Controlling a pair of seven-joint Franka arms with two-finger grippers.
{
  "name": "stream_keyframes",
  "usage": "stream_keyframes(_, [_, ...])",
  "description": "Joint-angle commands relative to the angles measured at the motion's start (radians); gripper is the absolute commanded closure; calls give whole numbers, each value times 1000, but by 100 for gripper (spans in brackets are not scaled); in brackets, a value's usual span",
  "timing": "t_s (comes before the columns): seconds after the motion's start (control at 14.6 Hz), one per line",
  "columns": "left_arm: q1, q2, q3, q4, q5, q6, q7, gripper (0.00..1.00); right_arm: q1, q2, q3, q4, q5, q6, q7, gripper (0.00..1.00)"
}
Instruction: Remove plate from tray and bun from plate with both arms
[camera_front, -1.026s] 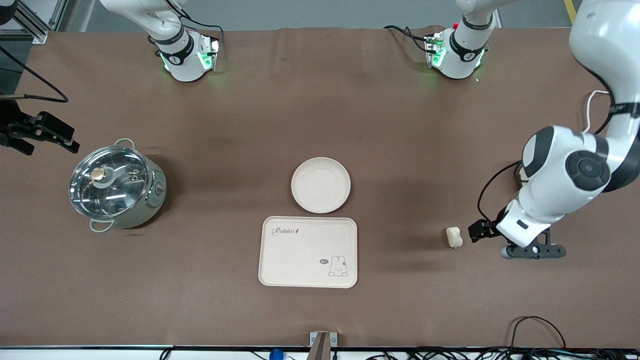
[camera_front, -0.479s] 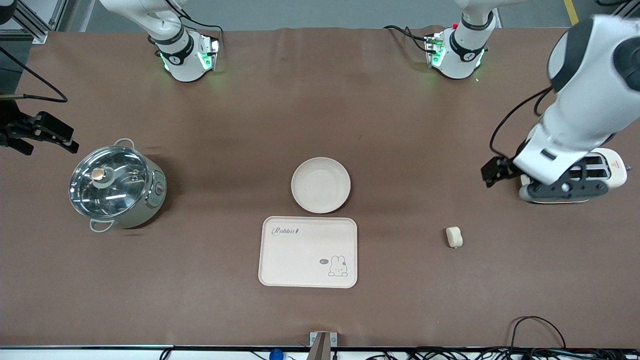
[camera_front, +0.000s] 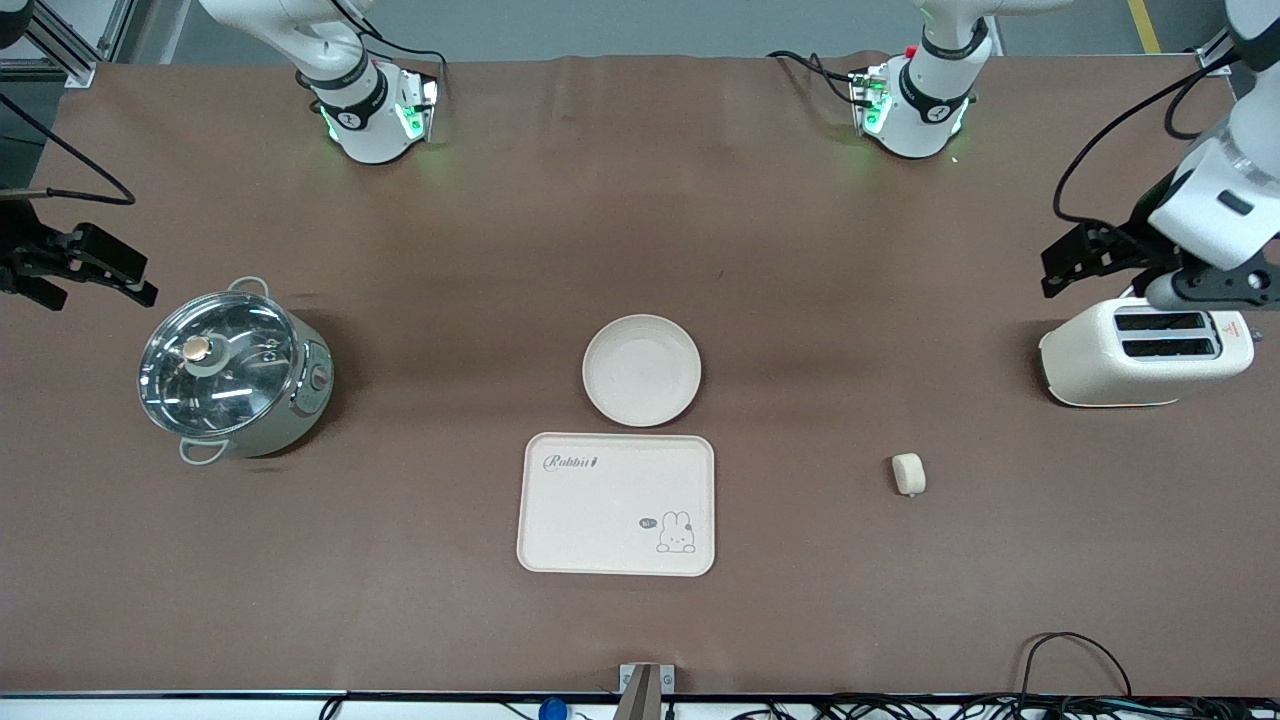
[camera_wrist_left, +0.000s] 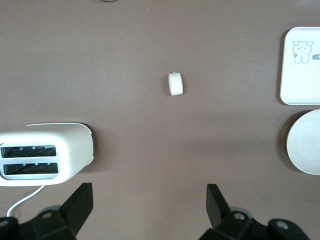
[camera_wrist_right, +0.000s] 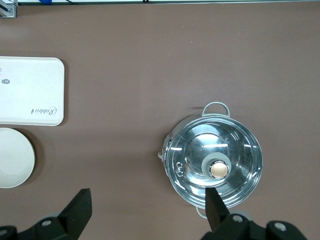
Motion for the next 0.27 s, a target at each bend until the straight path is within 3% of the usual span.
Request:
stream_keyframes(0.0, [-25, -22, 21, -31, -15, 37, 5, 0, -10, -1, 7, 3, -7, -11, 2, 0])
stream_keyframes(0.21, [-31, 38, 23, 78, -11, -10, 2, 0, -15, -6, 7, -12, -13, -55, -1, 0])
